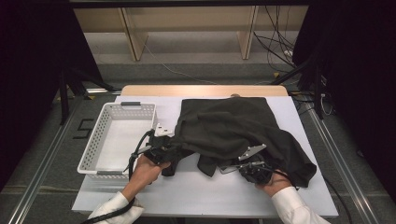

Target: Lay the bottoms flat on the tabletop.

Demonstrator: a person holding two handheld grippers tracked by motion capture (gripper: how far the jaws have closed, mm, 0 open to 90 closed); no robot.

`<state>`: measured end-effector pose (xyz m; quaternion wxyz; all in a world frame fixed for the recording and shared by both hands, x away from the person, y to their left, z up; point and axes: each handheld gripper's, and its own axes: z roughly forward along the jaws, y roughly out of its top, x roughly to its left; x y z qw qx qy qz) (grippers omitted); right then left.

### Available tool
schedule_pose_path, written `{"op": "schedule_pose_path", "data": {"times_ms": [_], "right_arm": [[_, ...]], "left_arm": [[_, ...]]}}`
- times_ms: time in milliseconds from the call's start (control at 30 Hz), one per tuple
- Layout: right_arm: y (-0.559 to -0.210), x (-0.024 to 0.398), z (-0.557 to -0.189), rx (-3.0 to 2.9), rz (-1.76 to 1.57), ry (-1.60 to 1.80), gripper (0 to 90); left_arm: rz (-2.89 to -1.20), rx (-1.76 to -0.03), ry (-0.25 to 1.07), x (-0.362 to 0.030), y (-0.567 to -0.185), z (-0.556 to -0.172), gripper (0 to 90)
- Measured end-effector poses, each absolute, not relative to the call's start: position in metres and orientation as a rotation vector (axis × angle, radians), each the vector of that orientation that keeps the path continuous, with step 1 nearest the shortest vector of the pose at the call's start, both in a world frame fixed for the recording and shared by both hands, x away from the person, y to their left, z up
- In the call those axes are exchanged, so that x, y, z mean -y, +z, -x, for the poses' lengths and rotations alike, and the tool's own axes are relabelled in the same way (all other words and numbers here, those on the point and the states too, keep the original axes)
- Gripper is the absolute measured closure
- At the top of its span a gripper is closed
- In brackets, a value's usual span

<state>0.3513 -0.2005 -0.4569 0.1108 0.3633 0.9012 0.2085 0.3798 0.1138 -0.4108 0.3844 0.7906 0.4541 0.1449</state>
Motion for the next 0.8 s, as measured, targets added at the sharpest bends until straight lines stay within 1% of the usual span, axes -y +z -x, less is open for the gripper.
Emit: {"op": "schedule_pose_path", "data": {"times_ms": [167,400,433,467,500,533,600,633,800], "right_arm": [[-0.458,0.199,-0.34,-2.669,-1.048,0.632,89.1],[-0.428,0.221,-0.35,-2.467,-1.154,0.842,87.5],[-0.424,0.226,-0.354,-2.435,-1.181,0.826,85.4],[-0.422,0.23,-0.357,-2.411,-1.199,0.788,80.3],[-0.421,0.232,-0.36,-2.401,-1.23,0.763,69.8],[-0.42,0.234,-0.361,-2.407,-1.243,0.771,62.4],[-0.417,0.233,-0.359,-2.391,-1.221,0.828,56.2],[-0.415,0.23,-0.357,-2.394,-1.201,0.859,53.6],[-0.411,0.199,-0.348,-2.449,-1.109,0.999,52.5]], "left_arm": [[-2.011,-1.158,0.371,-0.113,-0.41,-0.38,85.9],[-2.007,-1.156,0.366,-0.113,-0.41,-0.38,85.7],[-2.006,-1.155,0.365,-0.112,-0.41,-0.379,85.7],[-2.008,-1.152,0.366,-0.112,-0.41,-0.379,85.7],[-2.008,-1.15,0.367,-0.112,-0.41,-0.379,85.7],[-2.009,-1.146,0.364,-0.112,-0.41,-0.379,85.7],[-2.006,-1.143,0.366,-0.111,-0.409,-0.379,85.7],[-2.008,-1.141,0.365,-0.111,-0.409,-0.379,85.7],[-2.005,-1.129,0.364,-0.109,-0.406,-0.376,85.7]]}}
